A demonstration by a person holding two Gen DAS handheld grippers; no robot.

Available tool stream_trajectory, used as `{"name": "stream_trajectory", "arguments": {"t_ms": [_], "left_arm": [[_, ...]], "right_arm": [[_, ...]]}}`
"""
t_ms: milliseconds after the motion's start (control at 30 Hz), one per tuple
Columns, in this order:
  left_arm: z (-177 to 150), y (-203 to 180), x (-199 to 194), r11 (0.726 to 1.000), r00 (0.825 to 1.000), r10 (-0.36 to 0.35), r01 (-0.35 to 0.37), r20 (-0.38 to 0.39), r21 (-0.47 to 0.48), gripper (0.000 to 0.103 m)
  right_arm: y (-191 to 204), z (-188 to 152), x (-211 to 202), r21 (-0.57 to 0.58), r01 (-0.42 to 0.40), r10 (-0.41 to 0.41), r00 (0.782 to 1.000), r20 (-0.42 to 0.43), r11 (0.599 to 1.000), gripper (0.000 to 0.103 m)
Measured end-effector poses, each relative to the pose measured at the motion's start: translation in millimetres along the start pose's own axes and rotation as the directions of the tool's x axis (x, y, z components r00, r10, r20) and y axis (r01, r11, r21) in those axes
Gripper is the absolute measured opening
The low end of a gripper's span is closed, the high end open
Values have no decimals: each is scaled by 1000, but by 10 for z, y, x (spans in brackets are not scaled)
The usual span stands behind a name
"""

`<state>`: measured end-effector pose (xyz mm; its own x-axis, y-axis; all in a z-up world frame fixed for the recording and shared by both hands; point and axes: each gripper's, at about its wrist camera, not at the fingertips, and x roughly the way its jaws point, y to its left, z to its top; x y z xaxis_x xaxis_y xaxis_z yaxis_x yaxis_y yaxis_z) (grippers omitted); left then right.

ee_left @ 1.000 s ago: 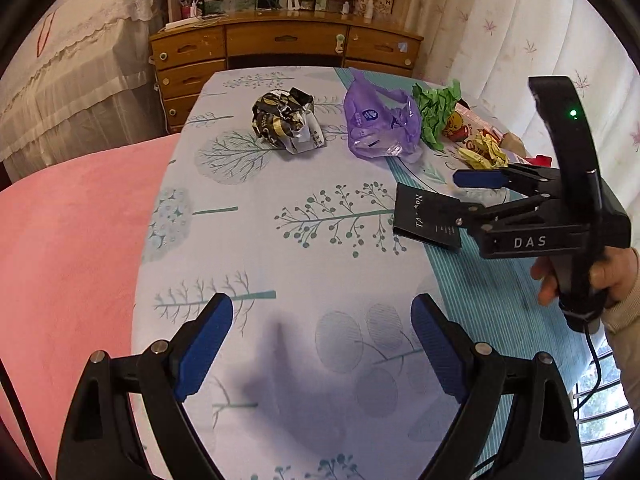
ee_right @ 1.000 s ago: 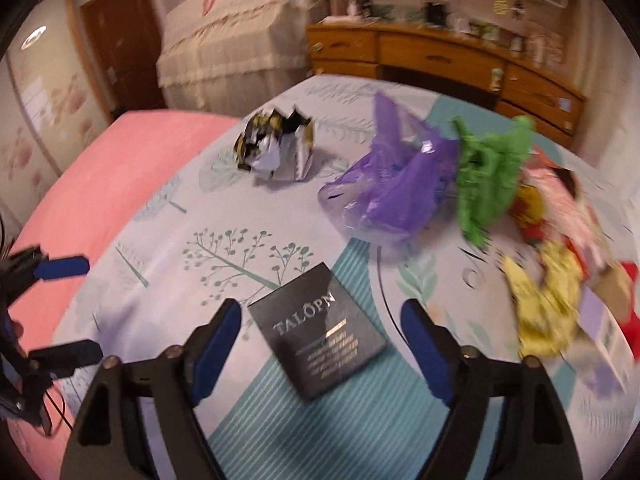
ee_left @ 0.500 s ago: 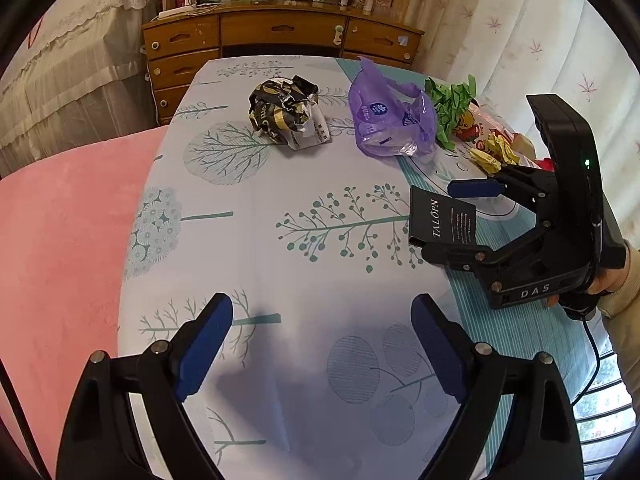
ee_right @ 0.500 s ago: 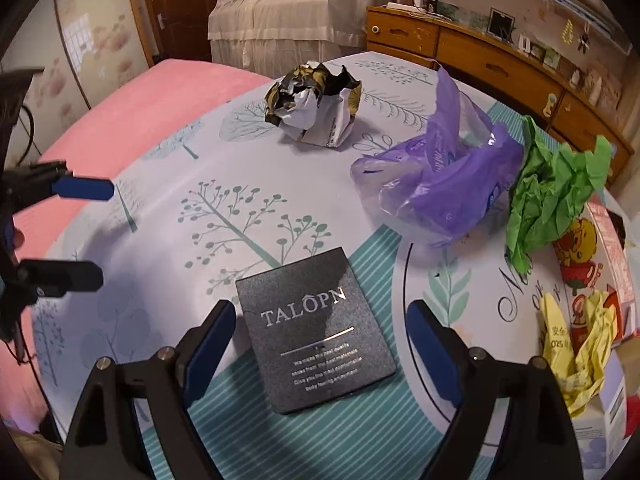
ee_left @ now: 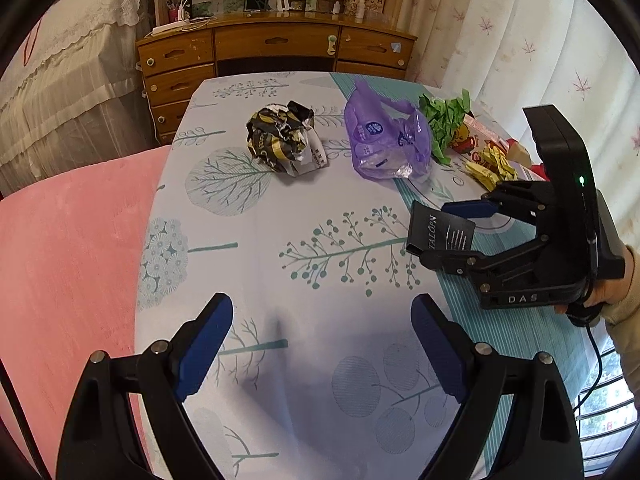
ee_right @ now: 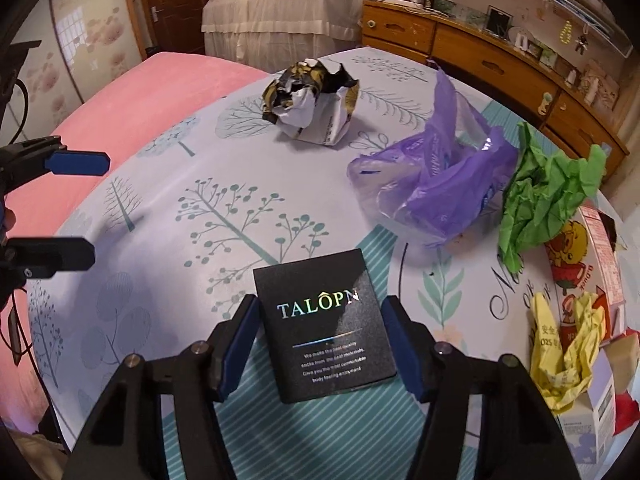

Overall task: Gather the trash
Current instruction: 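Grasp the black TALOPN card box with the right gripper while the left gripper grasps the purple bag, then carry the purple bag with the left gripper while the right gripper carries the card box over the bin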

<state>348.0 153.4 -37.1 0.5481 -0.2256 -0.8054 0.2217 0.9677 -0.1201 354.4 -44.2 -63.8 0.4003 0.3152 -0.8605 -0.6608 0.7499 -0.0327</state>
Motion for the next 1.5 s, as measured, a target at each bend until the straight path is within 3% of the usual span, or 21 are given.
{"name": "stream_trajectory", "arguments": {"t_ms": [333, 500, 833, 1000, 1033, 1067, 1200, 1267, 1333, 1500], "left_arm": [[396, -267, 61, 998, 998, -55, 54, 29, 40, 90], [648, -500, 301, 996, 997, -76, 75, 19, 53, 90], [1168, -736, 969, 997, 997, -64, 62, -44, -34, 90], [1291, -811, 1315, 999, 996, -9, 5, -84, -53, 89], [1297, -814, 1377, 998, 996, 1, -6, -94, -61, 84], [1298, -810, 1439, 997, 994, 10, -18, -105, -69, 72], [1300, -806, 1459, 997, 996, 22, -28, -88, -65, 55], [1278, -804, 1395, 998, 997, 21, -25, -73, -59, 26], [1247, -802, 1312, 998, 998, 23, -26, -60, -56, 10], [1105, -798, 970, 997, 999, 13, -15, -30, -71, 8]], "right_arm": [[-365, -116, -259, 218, 49, -58, 998, 36, 975, 60], [-621, -185, -492, 339, 71, -104, 991, 81, 938, 60], [-971, -240, -688, 468, 45, -133, 979, 156, 883, 60], [-1036, -311, -638, 485, 21, -115, 979, 166, 874, 60], [-1028, -315, -636, 483, 18, -113, 979, 169, 875, 60], [-1020, -327, -642, 479, 11, -106, 979, 172, 878, 60], [-967, -330, -654, 465, 3, -96, 980, 177, 886, 60], [-938, -334, -665, 457, 6, -97, 979, 177, 890, 60], [-917, -346, -690, 457, 5, -98, 979, 179, 889, 60], [-836, -382, -889, 464, -7, -98, 974, 202, 886, 60]]}}
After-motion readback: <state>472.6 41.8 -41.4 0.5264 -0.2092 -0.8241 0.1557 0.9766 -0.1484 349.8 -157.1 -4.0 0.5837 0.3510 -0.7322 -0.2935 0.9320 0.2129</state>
